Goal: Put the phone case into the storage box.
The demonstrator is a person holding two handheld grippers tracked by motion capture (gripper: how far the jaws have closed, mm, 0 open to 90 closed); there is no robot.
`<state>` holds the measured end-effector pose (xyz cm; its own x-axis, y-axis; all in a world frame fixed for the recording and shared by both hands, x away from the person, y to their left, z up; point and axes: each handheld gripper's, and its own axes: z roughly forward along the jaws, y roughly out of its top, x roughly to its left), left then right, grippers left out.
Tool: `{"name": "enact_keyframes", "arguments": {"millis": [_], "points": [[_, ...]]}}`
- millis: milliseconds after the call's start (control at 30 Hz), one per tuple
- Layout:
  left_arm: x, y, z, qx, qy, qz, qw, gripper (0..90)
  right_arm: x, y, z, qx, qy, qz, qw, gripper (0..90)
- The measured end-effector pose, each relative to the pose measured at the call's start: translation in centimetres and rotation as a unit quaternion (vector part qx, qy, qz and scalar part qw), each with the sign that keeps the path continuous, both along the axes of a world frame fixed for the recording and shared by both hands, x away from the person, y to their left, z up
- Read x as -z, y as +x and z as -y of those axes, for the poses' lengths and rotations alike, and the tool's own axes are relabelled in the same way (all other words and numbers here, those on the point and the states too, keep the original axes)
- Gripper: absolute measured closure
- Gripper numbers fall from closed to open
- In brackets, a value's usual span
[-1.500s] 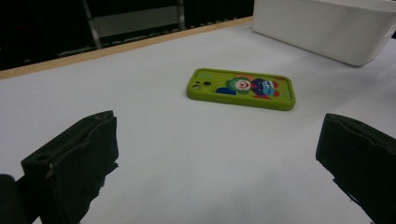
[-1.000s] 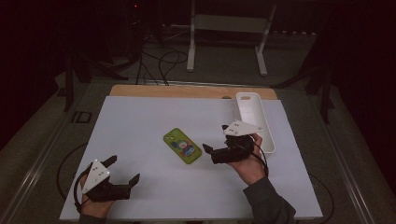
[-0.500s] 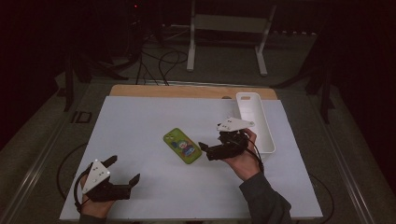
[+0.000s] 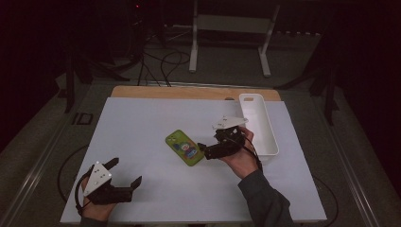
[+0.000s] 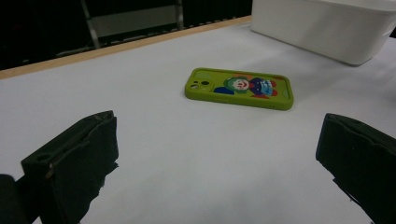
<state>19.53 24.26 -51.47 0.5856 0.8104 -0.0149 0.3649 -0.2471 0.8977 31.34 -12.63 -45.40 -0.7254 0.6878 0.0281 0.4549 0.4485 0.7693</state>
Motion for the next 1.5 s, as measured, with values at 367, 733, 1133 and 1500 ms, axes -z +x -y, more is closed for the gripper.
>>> {"name": "enact_keyframes", "arguments": {"millis": [367,733,1133,1500], "points": [[0.0,0.0,0.0,0.0,0.0,0.0,1.0,0.0,-0.3,0.8,-1.3,0.003,-0.023,-0.011,0.9997,7.5],[0.0,0.0,0.0,0.0,-0.001,0.0,1.0,0.0,-0.2,1.5,-2.7,-0.004,-0.048,-0.026,0.9985,7.5],[0.0,0.0,-0.1,0.0,-0.001,-0.001,1.0,0.0,0.5,2.1,-3.8,-0.016,-0.072,-0.049,0.996,7.5],[0.0,0.0,-0.1,0.0,-0.002,-0.002,1.0,0.0,0.9,2.9,-4.8,-0.024,-0.097,-0.068,0.9927,7.5]]}}
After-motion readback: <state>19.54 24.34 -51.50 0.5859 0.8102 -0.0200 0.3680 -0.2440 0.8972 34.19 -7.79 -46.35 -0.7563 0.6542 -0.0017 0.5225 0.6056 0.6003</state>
